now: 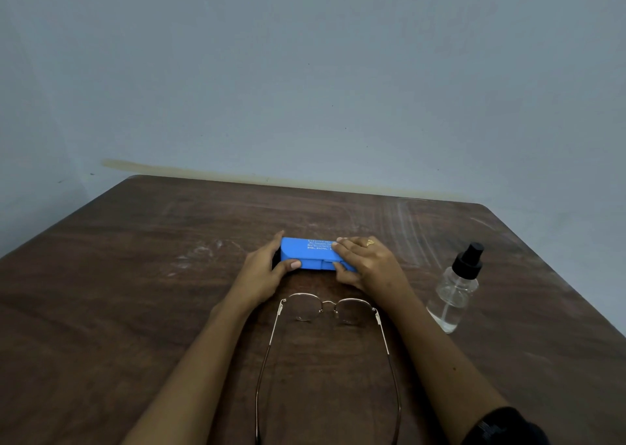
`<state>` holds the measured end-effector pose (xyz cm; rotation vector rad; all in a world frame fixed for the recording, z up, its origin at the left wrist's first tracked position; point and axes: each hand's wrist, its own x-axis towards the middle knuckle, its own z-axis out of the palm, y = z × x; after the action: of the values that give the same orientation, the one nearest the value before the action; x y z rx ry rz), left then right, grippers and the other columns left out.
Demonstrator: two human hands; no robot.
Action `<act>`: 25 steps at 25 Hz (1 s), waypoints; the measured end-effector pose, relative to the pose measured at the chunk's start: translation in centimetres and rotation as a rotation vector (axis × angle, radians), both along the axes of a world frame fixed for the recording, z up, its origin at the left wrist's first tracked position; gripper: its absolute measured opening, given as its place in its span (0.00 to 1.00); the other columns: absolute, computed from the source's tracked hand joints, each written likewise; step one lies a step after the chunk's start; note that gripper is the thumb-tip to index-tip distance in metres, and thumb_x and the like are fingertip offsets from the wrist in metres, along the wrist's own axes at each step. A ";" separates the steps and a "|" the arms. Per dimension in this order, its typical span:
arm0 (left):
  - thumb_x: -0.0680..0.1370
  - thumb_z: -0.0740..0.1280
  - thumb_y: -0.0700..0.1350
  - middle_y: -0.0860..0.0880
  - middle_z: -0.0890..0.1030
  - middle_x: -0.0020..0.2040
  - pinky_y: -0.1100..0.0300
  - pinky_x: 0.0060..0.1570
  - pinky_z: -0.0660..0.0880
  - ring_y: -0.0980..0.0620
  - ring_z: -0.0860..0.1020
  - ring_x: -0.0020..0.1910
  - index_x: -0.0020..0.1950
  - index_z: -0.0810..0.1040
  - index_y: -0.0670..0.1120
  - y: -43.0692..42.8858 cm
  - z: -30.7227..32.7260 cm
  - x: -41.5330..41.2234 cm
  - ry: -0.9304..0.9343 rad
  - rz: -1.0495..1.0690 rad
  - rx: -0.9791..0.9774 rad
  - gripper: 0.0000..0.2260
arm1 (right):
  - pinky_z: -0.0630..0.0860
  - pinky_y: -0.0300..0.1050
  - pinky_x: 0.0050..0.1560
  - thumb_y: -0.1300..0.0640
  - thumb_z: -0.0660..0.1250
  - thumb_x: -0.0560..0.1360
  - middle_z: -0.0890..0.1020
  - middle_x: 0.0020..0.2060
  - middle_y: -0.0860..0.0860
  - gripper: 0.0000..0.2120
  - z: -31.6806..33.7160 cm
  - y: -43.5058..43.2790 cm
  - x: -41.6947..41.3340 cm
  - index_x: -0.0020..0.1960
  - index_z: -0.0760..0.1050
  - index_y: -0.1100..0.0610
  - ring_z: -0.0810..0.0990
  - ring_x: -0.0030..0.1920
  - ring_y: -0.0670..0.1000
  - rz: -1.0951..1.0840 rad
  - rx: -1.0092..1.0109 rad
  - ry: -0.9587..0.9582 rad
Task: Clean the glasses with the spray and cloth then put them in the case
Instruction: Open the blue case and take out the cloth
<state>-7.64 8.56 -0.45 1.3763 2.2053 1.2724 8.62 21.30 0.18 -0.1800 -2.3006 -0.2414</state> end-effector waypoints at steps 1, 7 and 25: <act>0.75 0.66 0.46 0.43 0.66 0.72 0.59 0.65 0.61 0.47 0.64 0.70 0.73 0.59 0.45 0.0 0.0 0.0 -0.006 -0.001 0.000 0.28 | 0.81 0.45 0.38 0.64 0.78 0.59 0.86 0.41 0.58 0.14 0.0 0.0 0.0 0.44 0.82 0.65 0.85 0.40 0.54 0.004 0.008 0.002; 0.76 0.65 0.47 0.42 0.66 0.72 0.55 0.67 0.62 0.46 0.64 0.70 0.73 0.58 0.45 0.0 -0.1 -0.2 -0.004 -0.005 -0.025 0.28 | 0.81 0.45 0.37 0.65 0.77 0.59 0.86 0.40 0.58 0.13 0.1 -0.1 -0.2 0.43 0.81 0.66 0.84 0.39 0.55 -0.010 0.068 0.007; 0.70 0.72 0.39 0.45 0.72 0.67 0.64 0.57 0.64 0.48 0.70 0.65 0.70 0.65 0.43 -0.1 0.0 -0.7 0.041 -0.035 -0.034 0.30 | 0.63 0.27 0.56 0.67 0.65 0.73 0.80 0.53 0.57 0.11 0.0 -0.6 0.5 0.55 0.75 0.63 0.73 0.53 0.53 -0.069 -0.642 0.165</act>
<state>-8.36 8.45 -0.47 1.4343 2.2086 1.1993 9.10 20.70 0.19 -0.5785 -2.1360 0.4719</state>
